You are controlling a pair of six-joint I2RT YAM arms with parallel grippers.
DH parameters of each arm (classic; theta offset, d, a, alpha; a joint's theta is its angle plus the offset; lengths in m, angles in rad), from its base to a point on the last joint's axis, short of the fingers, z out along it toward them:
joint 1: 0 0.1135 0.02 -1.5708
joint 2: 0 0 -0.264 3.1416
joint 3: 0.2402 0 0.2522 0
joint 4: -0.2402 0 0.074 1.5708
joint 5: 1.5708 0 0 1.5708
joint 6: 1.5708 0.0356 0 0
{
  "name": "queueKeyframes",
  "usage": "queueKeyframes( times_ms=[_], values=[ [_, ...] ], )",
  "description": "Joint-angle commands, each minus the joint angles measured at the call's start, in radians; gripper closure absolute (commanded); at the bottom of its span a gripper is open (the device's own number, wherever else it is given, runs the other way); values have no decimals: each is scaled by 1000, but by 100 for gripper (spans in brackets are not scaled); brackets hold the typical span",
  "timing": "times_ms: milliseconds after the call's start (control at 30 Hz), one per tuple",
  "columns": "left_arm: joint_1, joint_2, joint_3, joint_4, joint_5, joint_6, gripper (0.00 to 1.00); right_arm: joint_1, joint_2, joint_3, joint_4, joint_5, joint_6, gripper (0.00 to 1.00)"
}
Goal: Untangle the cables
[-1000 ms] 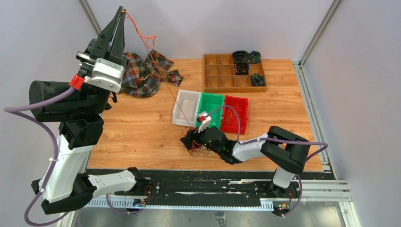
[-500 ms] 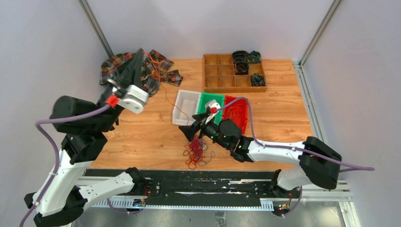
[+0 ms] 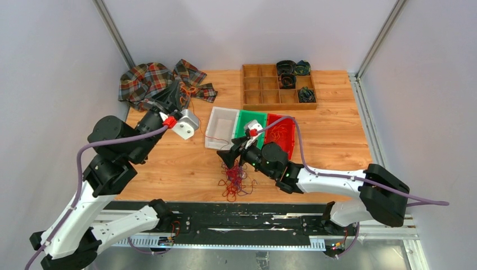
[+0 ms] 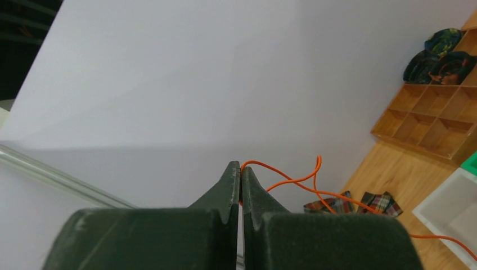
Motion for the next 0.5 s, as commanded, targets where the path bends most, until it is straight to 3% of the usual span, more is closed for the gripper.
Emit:
queueKeyframes(
  times_ms=[0, 167, 333, 400, 467],
  values=[
    [0, -18, 60, 33, -28, 51, 99, -20, 34, -13, -30, 3, -30, 26],
    [0, -11, 92, -9, -68, 50, 99, -42, 132, 55, -29, -92, -54, 29],
    [0, -11, 105, -91, -119, 27, 99, -50, 238, 157, -13, -172, -72, 38],
    [0, -2, 122, -127, -136, 14, 99, -55, 270, 204, -31, -174, -77, 50],
    [0, 0, 130, -163, -154, -14, 99, -63, 276, 249, -59, -176, -83, 73]
  ],
)
